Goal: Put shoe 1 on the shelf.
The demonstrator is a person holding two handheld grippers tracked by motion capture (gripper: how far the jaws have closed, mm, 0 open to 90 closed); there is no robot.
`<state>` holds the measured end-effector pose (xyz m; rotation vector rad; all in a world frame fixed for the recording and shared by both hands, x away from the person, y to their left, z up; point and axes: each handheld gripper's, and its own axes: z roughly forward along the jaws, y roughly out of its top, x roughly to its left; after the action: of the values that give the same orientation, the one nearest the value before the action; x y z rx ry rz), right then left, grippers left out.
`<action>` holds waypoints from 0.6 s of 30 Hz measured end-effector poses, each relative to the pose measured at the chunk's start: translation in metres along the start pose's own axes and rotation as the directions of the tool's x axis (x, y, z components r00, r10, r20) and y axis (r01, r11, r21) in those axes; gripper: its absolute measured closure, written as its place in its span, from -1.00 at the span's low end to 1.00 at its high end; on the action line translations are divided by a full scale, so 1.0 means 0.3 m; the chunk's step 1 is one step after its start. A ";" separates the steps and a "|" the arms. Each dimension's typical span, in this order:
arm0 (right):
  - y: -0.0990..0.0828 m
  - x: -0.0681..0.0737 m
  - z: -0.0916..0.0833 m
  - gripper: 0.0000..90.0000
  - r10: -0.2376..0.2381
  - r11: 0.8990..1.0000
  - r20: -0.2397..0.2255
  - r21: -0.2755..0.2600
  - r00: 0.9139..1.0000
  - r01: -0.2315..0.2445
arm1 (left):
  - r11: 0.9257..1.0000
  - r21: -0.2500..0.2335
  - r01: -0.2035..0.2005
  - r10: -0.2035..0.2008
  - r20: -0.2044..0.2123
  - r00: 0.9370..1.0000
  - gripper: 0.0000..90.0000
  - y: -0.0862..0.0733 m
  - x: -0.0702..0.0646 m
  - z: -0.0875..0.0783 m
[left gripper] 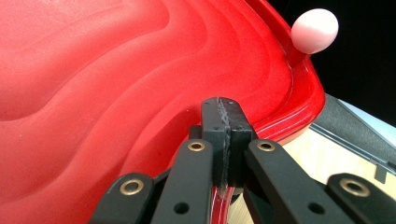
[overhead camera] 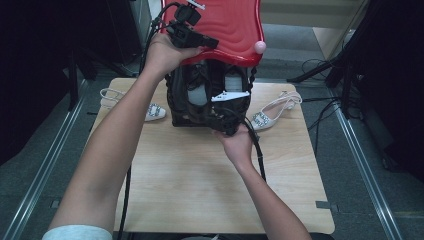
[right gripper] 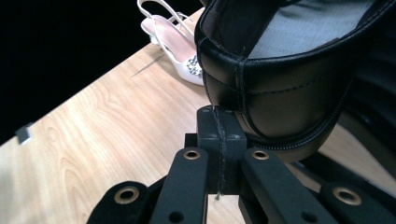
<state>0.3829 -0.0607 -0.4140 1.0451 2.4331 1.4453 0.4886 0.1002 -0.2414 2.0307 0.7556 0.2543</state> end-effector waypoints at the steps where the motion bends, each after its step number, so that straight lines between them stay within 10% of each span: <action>1: 0.004 0.001 0.004 1.00 -0.009 1.000 0.007 -0.003 1.000 0.009 | 1.000 0.001 0.000 0.000 0.000 1.000 1.00 0.000 0.000 -0.001; 18: 0.134 -0.029 0.134 1.00 0.067 0.998 -0.014 -0.014 0.998 -0.067 | 1.000 -0.007 -0.004 0.004 -0.013 1.000 1.00 -0.005 -0.001 -0.003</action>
<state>0.4268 -0.0246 -0.4049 1.1282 2.4154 1.4926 0.4872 0.1013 -0.2421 2.0258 0.7578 0.2729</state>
